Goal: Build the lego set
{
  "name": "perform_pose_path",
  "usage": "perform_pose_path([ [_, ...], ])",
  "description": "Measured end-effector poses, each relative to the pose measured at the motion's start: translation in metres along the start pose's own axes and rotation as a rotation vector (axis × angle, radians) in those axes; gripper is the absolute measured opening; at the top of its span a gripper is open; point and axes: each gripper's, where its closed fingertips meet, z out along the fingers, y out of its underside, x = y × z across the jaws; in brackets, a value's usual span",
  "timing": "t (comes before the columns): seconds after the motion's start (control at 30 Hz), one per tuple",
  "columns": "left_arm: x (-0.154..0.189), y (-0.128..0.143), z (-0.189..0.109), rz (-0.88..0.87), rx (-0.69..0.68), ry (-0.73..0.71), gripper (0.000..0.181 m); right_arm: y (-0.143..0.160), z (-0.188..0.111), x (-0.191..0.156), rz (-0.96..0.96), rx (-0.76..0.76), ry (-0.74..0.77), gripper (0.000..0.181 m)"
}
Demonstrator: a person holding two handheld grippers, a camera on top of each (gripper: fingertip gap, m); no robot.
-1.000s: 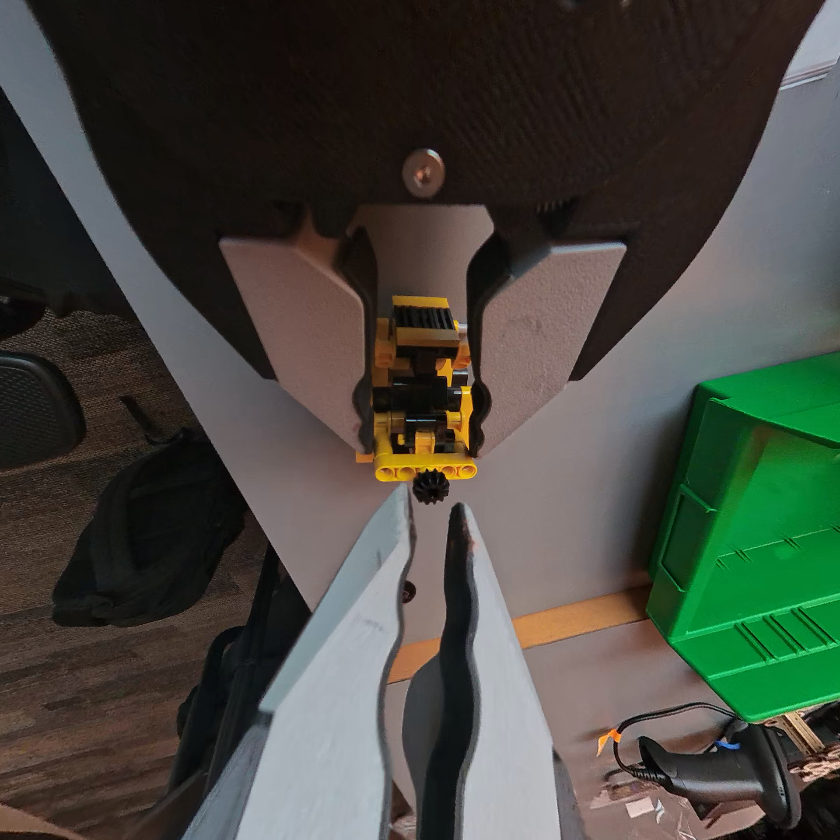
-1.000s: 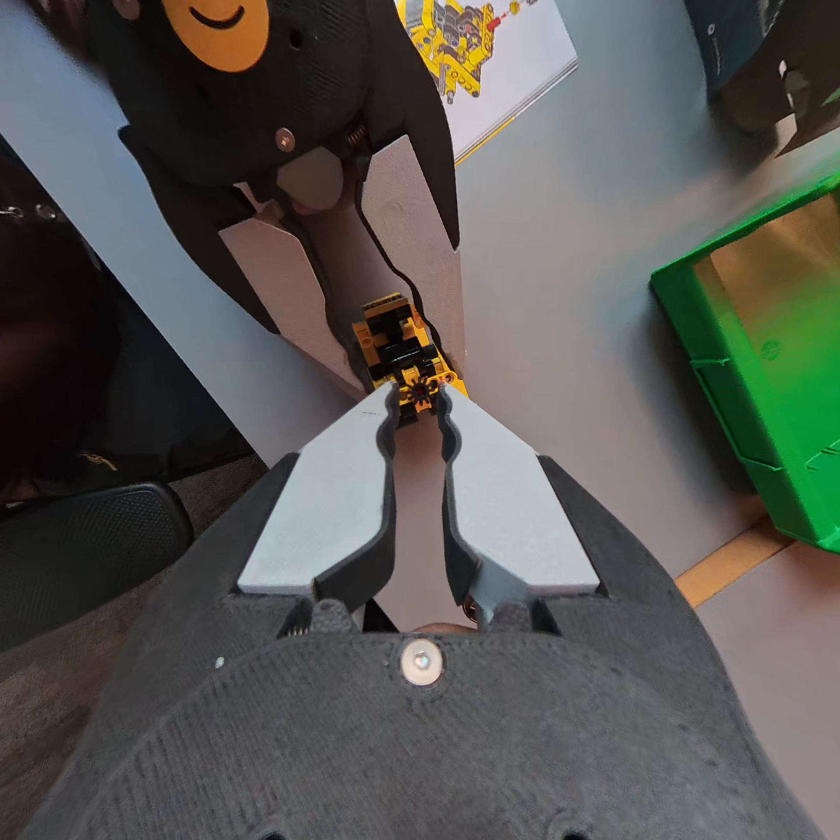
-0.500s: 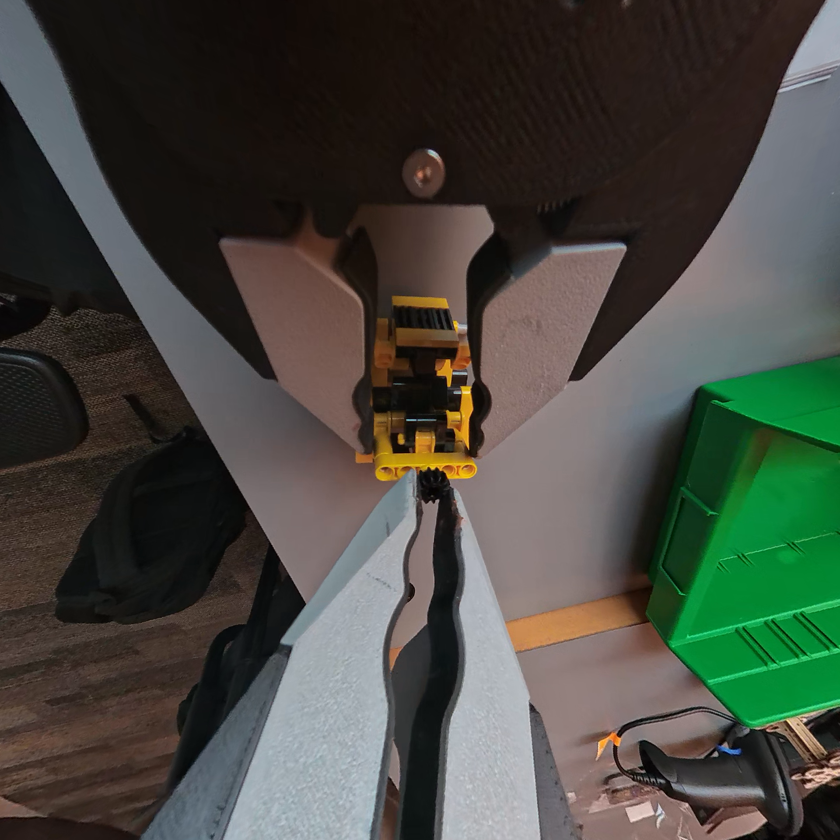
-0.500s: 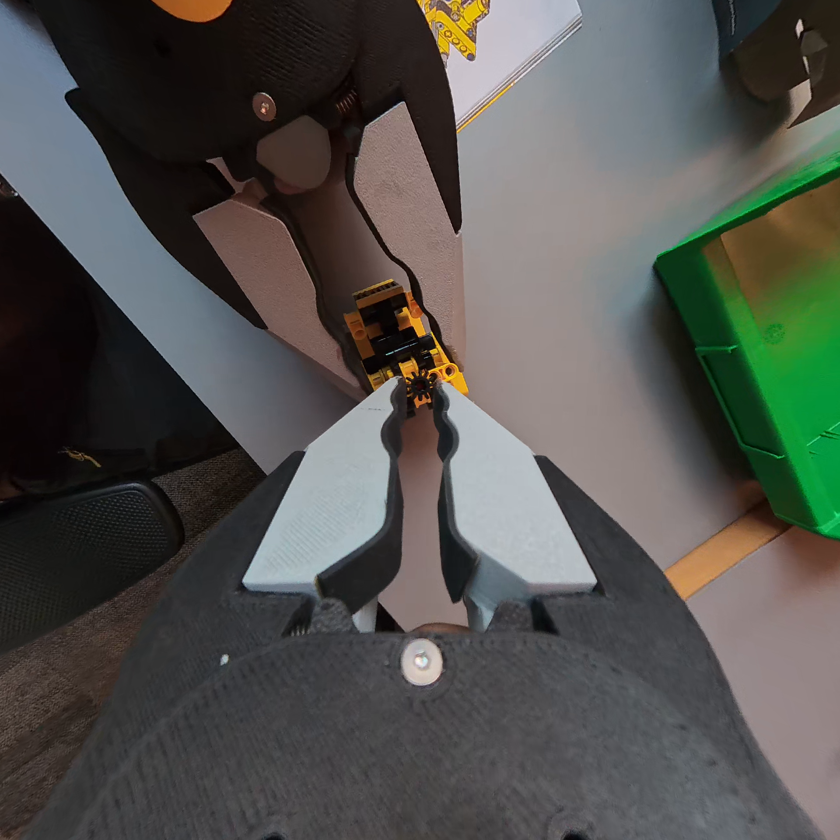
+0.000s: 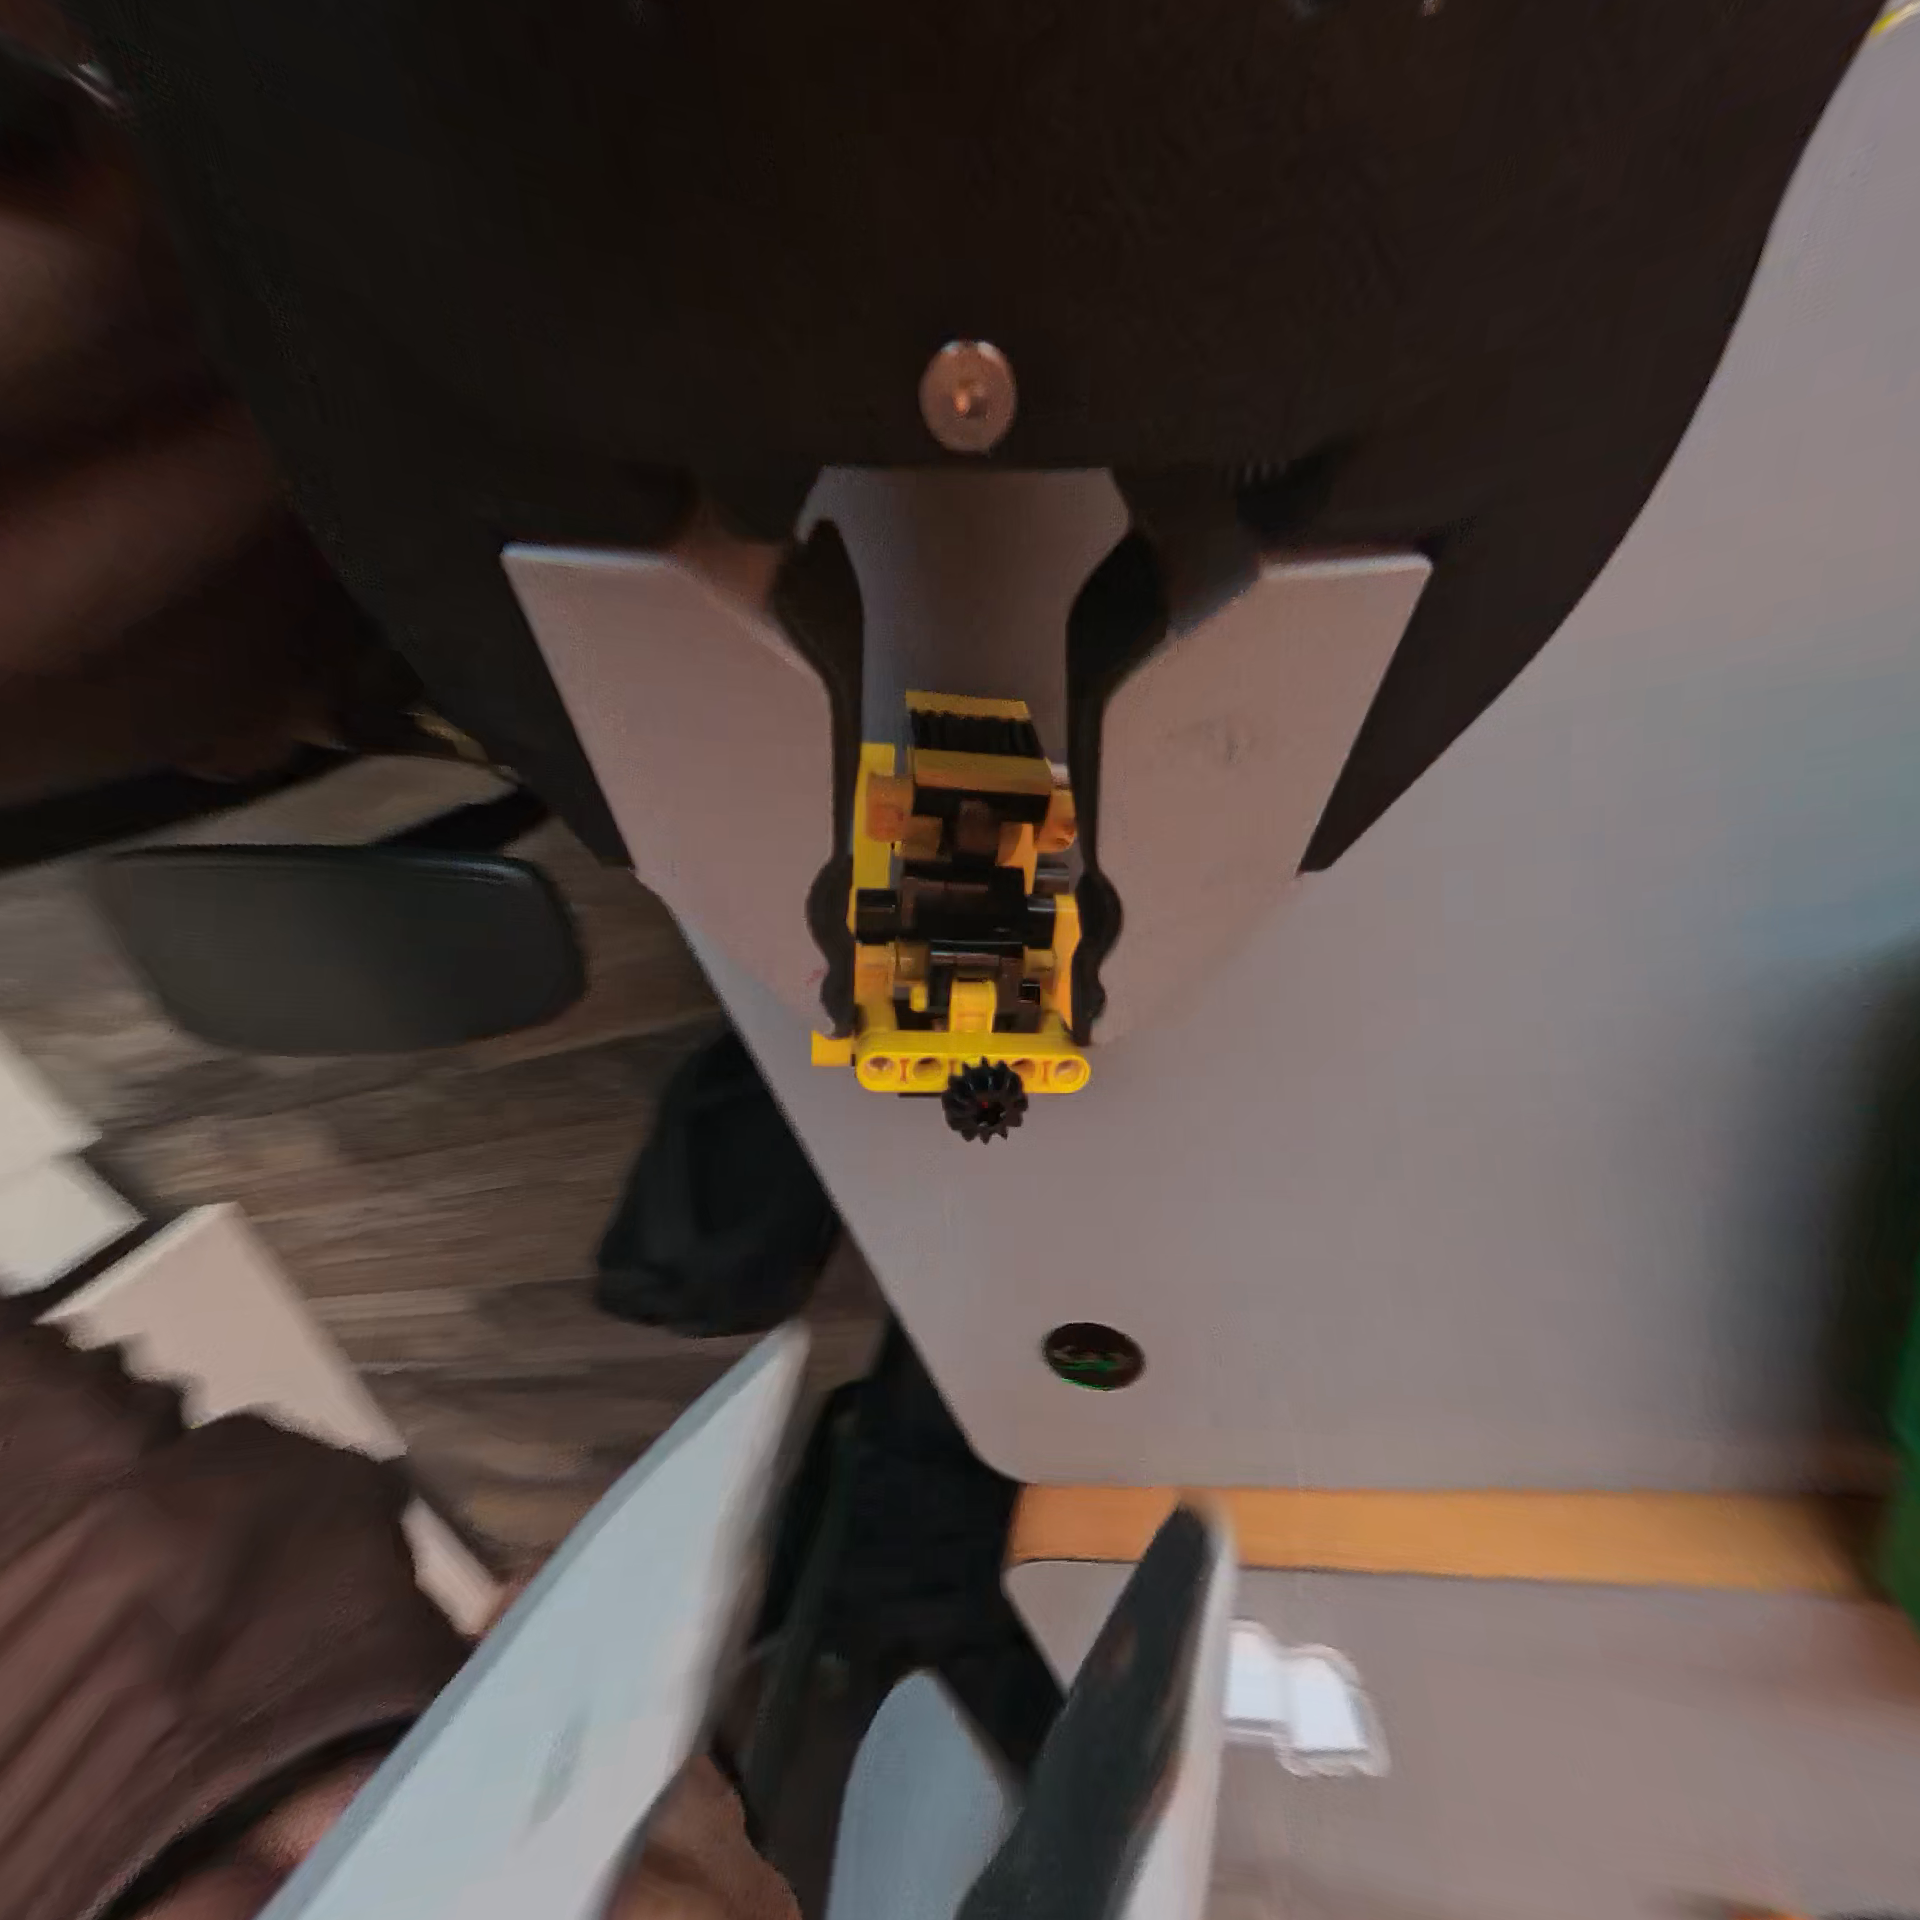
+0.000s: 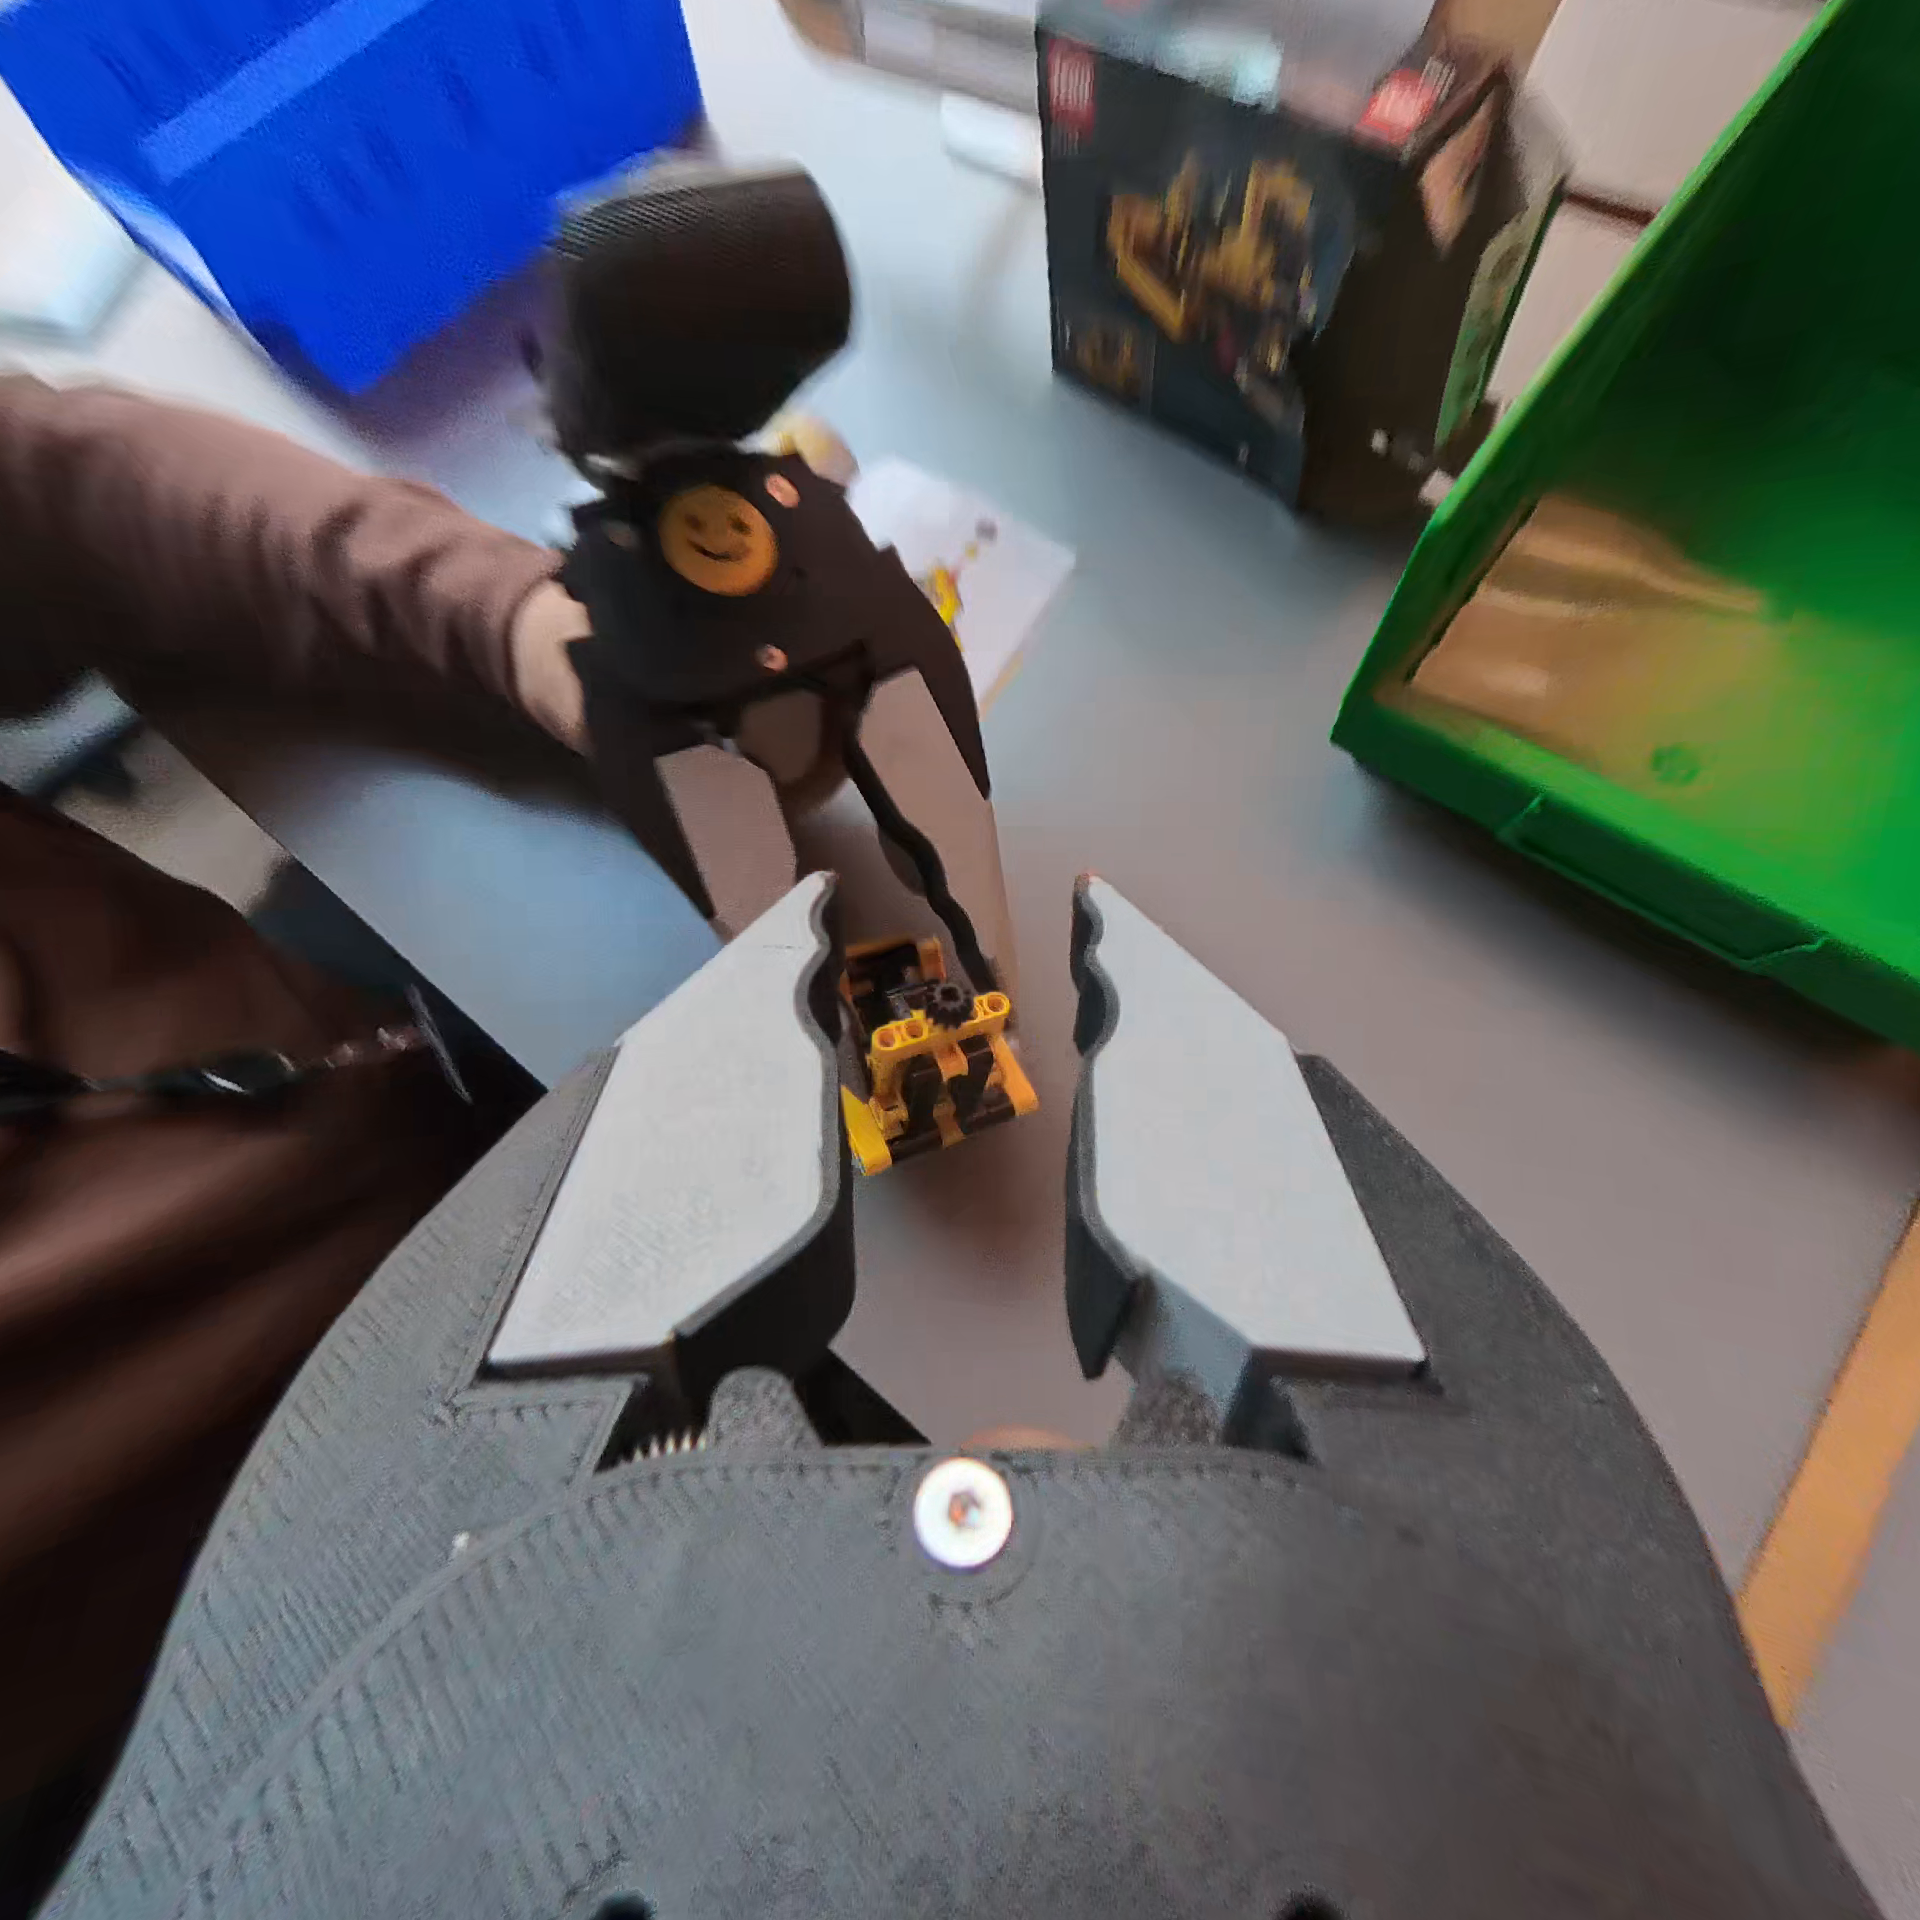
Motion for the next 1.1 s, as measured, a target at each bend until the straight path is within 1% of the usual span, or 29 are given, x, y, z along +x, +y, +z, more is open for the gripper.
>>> perform_pose_path([
  [0.03,0.001,-0.002,-0.003,-0.055,0.010,0.056,0.038,-0.005,-0.009,-0.001,0.020,0.066,-0.011,0.041],
  [0.1,-0.004,-0.005,-0.010,-0.147,0.049,0.123,0.038,-0.003,-0.020,-0.005,0.035,0.147,-0.025,0.041],
  [0.17,-0.010,-0.005,-0.017,-0.235,0.079,0.190,0.038,0.009,-0.021,-0.015,0.036,0.173,-0.063,0.045],
  [0.23,-0.011,-0.009,-0.025,-0.286,0.112,0.268,0.039,0.026,-0.016,-0.019,0.000,0.164,-0.052,0.049],
  [0.33,-0.008,-0.014,-0.034,-0.289,0.133,0.328,0.039,0.048,-0.005,-0.021,-0.114,0.104,0.023,0.052],
  [0.4,-0.008,-0.013,-0.037,-0.265,0.117,0.319,0.038,0.055,0.002,-0.027,-0.190,0.066,0.041,0.050],
  [0.47,-0.008,-0.013,-0.039,-0.246,0.108,0.315,0.038,0.055,0.006,-0.030,-0.231,0.055,0.052,0.049],
  [0.6,-0.008,-0.011,-0.039,-0.244,0.095,0.320,0.039,0.051,0.009,-0.033,-0.233,0.067,0.037,0.049],
  [0.67,-0.011,-0.009,-0.036,-0.228,0.074,0.276,0.038,0.051,0.010,-0.033,-0.230,0.074,0.035,0.049],
  [0.73,-0.020,-0.005,-0.032,-0.175,0.039,0.169,0.038,0.053,0.011,-0.033,-0.220,0.081,0.038,0.049],
  [0.87,-0.032,0.003,-0.023,-0.008,-0.059,-0.068,0.038,0.060,0.011,-0.030,-0.182,0.121,0.059,0.049],
  [0.97,-0.030,0.007,-0.017,0.110,-0.124,-0.181,0.038,0.065,0.011,-0.031,-0.156,0.153,0.067,0.050],
  [1.03,-0.027,0.006,-0.014,0.148,-0.135,-0.218,0.042,0.066,0.009,-0.032,-0.143,0.174,0.075,0.050],
  [1.07,-0.026,0.005,-0.015,0.158,-0.135,-0.232,0.048,0.065,0.008,-0.033,-0.142,0.187,0.076,0.050],
  [1.1,-0.024,0.004,-0.018,0.164,-0.135,-0.247,0.057,0.064,0.005,-0.034,-0.144,0.197,0.079,0.051],
])
